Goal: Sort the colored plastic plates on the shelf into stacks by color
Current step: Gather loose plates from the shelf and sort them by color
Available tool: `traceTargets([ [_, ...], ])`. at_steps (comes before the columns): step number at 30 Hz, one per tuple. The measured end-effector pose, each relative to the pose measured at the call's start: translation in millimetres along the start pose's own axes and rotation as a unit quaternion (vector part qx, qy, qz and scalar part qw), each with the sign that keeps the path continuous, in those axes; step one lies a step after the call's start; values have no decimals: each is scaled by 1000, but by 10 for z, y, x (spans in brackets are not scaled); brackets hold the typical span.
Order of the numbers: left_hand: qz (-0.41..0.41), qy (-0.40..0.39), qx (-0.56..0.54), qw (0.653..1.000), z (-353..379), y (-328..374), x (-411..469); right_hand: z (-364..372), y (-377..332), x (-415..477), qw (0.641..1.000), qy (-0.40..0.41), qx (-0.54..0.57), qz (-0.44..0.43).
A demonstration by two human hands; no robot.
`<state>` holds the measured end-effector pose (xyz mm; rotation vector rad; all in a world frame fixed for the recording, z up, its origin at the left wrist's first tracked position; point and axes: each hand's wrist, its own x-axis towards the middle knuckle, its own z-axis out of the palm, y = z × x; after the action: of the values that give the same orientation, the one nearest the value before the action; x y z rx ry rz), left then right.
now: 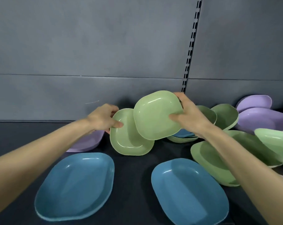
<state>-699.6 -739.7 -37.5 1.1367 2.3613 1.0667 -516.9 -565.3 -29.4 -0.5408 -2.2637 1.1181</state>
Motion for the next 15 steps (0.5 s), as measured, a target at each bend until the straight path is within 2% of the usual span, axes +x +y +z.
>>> traceTargets([
  [6,24,-26,78,996,116,-77,208,93,65,130,999,10,-27,23],
  [11,32,-30,296,954,270,-169,284,99,105,215,998,10,-54,33],
  [15,62,-30,285,956,211,-155,252,143,128,280,998,1,-52,31],
])
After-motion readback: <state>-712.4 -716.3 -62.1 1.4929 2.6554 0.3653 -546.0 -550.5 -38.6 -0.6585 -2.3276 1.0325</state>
